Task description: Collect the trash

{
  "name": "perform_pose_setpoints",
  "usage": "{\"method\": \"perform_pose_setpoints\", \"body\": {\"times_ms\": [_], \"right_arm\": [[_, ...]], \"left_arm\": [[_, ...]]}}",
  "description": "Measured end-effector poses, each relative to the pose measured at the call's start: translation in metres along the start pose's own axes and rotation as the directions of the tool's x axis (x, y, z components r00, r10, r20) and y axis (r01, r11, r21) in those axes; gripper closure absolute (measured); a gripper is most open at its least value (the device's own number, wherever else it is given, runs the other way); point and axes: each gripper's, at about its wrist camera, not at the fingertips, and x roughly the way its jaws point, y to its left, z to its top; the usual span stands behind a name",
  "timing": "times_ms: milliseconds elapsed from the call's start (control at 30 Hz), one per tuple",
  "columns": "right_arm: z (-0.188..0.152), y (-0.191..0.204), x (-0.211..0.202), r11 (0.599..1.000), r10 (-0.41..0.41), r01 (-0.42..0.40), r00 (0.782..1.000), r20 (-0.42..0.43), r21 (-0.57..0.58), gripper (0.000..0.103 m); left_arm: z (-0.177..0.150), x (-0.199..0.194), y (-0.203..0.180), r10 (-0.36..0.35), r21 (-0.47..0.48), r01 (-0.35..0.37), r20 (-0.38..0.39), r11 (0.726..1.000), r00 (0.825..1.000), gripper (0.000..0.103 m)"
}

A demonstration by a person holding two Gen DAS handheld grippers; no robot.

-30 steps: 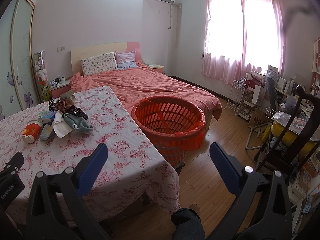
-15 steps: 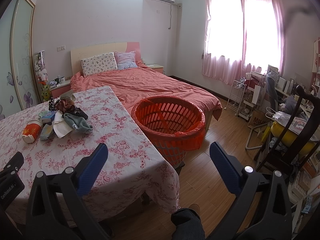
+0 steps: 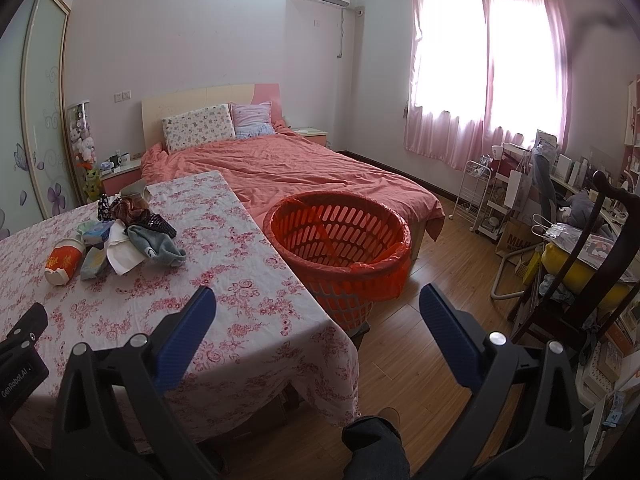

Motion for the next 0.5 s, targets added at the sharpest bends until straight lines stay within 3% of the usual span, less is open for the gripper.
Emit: {"method": "perform_pose_setpoints", "body": {"times_ms": [333,500], "right_arm": [[0.004,0.004,0.007,0.999,0.037,-0.037,0.999,-0.007,0.001,0.004],[0.007,0.019,0.028,0.996,0.090,-0.090,0.995,-0.046,0.003,0.004]], "left_arm": [[0.000,0.003,0.001,0.015,-0.007,-0.015,-0.016,1.000,1.000,0.002],[0.003,0.026,0.019,0.044,-0.049,-0.046,-0.040,0.998,0.998,0.002]]}}
